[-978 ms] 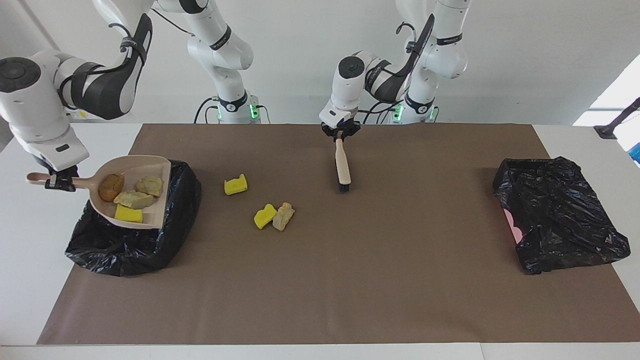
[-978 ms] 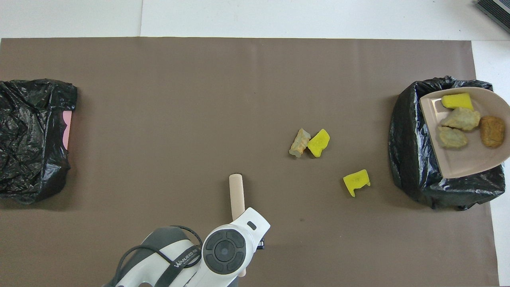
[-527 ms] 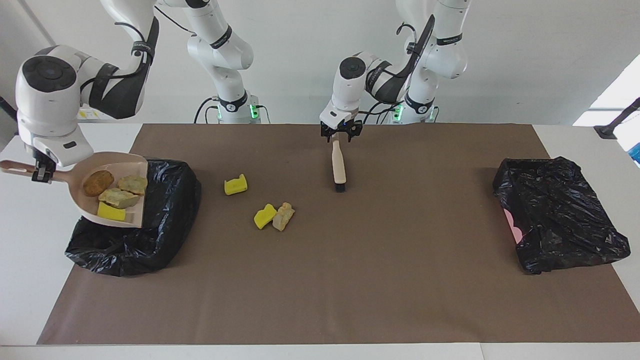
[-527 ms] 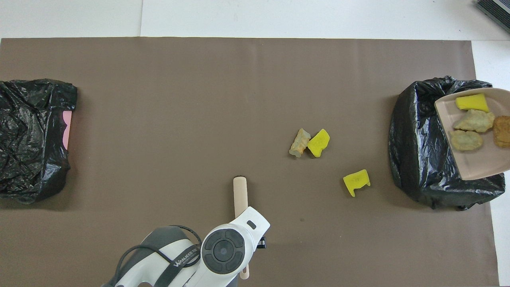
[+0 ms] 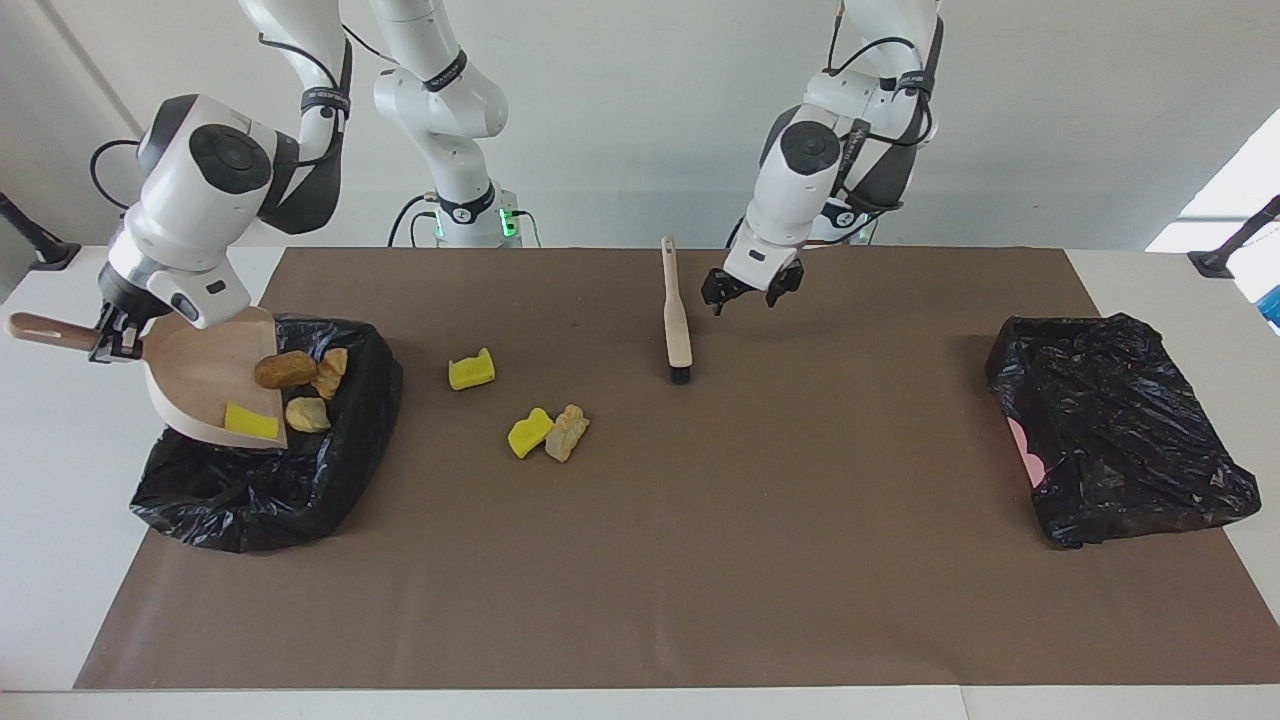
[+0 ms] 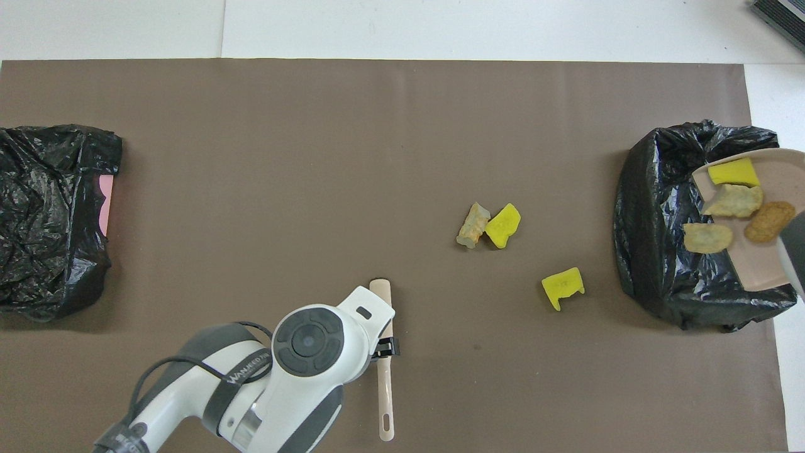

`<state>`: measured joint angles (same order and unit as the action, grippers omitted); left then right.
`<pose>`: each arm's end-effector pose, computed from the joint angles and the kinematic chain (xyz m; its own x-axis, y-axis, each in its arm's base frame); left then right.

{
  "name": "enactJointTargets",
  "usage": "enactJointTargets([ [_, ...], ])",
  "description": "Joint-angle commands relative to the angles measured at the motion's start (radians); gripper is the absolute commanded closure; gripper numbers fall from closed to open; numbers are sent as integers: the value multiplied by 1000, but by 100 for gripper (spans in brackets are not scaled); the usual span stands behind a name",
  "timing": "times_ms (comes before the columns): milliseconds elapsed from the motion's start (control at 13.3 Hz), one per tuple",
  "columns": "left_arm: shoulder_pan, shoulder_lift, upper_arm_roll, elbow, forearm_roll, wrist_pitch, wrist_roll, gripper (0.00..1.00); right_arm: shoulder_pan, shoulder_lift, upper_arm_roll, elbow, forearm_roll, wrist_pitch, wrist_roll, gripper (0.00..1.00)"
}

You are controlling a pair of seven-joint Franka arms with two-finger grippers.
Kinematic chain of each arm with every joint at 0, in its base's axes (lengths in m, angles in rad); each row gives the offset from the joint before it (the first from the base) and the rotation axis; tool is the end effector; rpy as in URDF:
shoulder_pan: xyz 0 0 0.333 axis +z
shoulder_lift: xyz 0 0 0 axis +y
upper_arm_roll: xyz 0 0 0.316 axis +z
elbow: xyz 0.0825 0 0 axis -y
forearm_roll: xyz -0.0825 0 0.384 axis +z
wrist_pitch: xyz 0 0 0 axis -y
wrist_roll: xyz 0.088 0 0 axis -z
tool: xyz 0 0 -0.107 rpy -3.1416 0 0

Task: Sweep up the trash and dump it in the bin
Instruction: 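Tip the dustpan with the right gripper to dump debris into the bag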

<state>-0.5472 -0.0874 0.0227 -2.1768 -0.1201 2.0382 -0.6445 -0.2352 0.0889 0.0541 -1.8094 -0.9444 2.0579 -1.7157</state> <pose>0.4396 -0.2619 0.4253 0.9793 0.1721 -0.1070 0.1784 -0.9826 0.0522 0.5933 -0.1537 0.5241 -0.2895 0.5908 -0.7530 0.9463 0.2947 -0.1326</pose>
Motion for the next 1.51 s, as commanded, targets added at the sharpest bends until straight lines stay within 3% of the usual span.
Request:
enactJointTargets([
  [0,113,-58,-12,3,20,-90,109,0,-7,-44,1,-34,-54,22,15,100],
  [226,228,-78,-12,3,60,-157,245,0,-19,-75,0,-42,-76,21,-10,100],
  [677,450,-75,-12,34,79,-154,541,0,-16,-219,0,-244,-266,105,159,100],
  [1054,544,-57,-13,178,86,-180,660,0,-6,-227,6,-246,-346,102,172,100],
  [1430,543,0,-13,417,134,-344,674,0,-7,-228,7,-229,-327,105,169,100],
])
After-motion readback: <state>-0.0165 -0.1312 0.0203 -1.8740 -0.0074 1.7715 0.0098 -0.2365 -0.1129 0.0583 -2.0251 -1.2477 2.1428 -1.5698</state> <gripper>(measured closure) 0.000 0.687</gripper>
